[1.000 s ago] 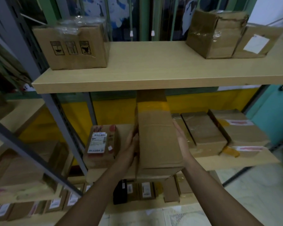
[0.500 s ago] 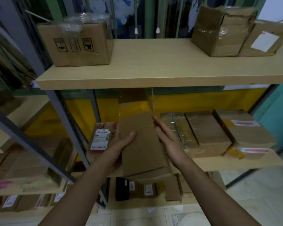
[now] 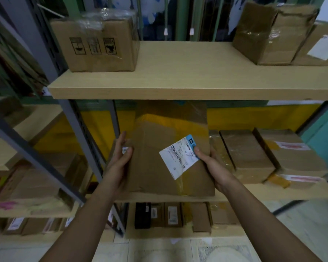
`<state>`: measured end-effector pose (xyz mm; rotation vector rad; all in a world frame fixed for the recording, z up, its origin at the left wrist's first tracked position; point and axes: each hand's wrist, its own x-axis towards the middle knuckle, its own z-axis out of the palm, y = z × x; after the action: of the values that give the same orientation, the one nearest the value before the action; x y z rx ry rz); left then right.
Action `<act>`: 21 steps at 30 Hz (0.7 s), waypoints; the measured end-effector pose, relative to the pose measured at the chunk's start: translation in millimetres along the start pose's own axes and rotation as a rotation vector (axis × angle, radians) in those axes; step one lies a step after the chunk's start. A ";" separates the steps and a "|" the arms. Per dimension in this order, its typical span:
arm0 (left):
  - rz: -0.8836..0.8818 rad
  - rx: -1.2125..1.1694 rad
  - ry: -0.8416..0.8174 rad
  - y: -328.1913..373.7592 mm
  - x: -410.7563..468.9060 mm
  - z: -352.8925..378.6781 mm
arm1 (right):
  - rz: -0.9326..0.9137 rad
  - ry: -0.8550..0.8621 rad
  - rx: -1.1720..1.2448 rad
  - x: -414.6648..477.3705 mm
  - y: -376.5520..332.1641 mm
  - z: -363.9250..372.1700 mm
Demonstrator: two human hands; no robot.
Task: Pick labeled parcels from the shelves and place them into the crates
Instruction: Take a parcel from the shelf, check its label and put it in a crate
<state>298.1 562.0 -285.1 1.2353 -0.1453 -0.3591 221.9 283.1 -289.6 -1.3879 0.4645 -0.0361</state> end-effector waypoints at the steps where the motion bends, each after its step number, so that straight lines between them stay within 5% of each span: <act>1: 0.002 0.047 0.024 0.0 2.8 -2.5 | -0.010 0.026 0.009 1.4 2.1 -0.4; 10: -0.164 0.114 0.012 -21.7 1.2 15.9 | -0.071 0.161 -0.167 10.4 18.4 -4.8; 15: -0.221 -0.125 0.114 -34.7 13.2 5.5 | 0.050 0.111 0.054 -1.1 25.4 -14.3; 21: -0.304 -0.084 0.180 -46.9 34.2 8.3 | 0.266 0.023 0.532 -20.0 63.7 23.7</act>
<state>318.6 529.5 -329.4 1.2018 0.2133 -0.5091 196.1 323.7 -341.7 -0.7988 0.6046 0.0399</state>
